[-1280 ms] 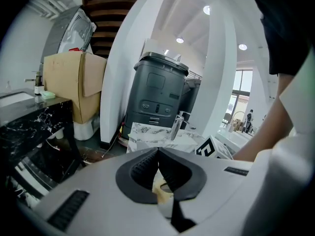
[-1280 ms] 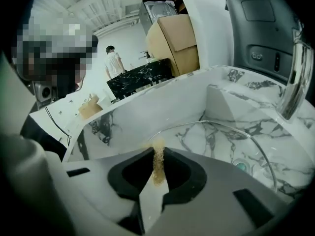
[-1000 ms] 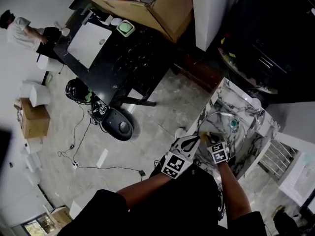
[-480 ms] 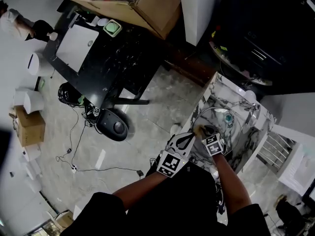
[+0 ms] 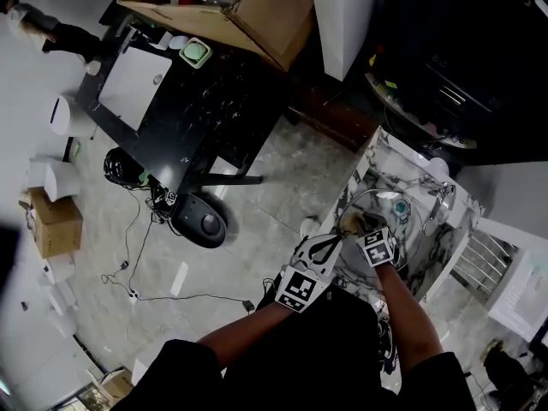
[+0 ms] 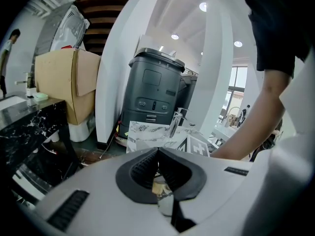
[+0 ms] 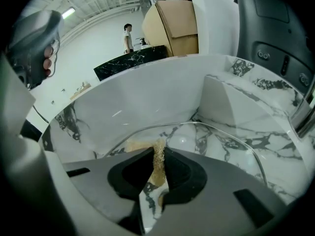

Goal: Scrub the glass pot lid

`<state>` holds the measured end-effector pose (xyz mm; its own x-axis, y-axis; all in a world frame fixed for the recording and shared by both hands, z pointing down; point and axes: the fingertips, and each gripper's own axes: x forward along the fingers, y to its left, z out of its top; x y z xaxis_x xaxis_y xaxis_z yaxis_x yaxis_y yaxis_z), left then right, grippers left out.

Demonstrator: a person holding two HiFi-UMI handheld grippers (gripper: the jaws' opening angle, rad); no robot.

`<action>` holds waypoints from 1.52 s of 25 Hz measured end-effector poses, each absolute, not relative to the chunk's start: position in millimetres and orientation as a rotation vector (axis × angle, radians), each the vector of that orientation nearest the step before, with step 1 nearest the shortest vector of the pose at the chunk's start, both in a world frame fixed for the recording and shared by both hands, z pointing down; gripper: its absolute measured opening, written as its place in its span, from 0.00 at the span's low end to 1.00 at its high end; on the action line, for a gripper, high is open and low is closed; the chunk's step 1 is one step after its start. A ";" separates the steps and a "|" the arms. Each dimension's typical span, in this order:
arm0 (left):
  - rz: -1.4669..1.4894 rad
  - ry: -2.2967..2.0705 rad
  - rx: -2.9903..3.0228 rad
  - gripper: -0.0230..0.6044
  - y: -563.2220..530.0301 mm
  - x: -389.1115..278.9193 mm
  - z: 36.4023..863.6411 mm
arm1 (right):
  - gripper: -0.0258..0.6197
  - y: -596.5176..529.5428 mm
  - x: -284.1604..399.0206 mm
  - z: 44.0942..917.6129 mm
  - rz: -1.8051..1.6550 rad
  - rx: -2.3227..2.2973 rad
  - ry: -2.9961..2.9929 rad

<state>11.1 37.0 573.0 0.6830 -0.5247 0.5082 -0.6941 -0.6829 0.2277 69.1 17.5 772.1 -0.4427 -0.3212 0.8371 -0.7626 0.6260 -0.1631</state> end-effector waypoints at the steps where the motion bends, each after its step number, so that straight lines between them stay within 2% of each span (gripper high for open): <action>1: 0.575 -0.948 2.490 0.06 36.9 10.7 573.2 | 0.14 16.3 69.5 772.1 0.687 0.852 -2.028; 38: 0.615 -0.927 2.506 0.06 46.8 19.8 576.1 | 0.14 -28.1 138.4 773.9 0.752 1.264 -1.912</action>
<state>19.8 46.8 576.1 0.6839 -0.5061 0.5254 -0.6808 -0.7015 0.2104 138.4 -28.1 773.9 -0.2660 -0.5173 0.8134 -0.9329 0.3507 -0.0820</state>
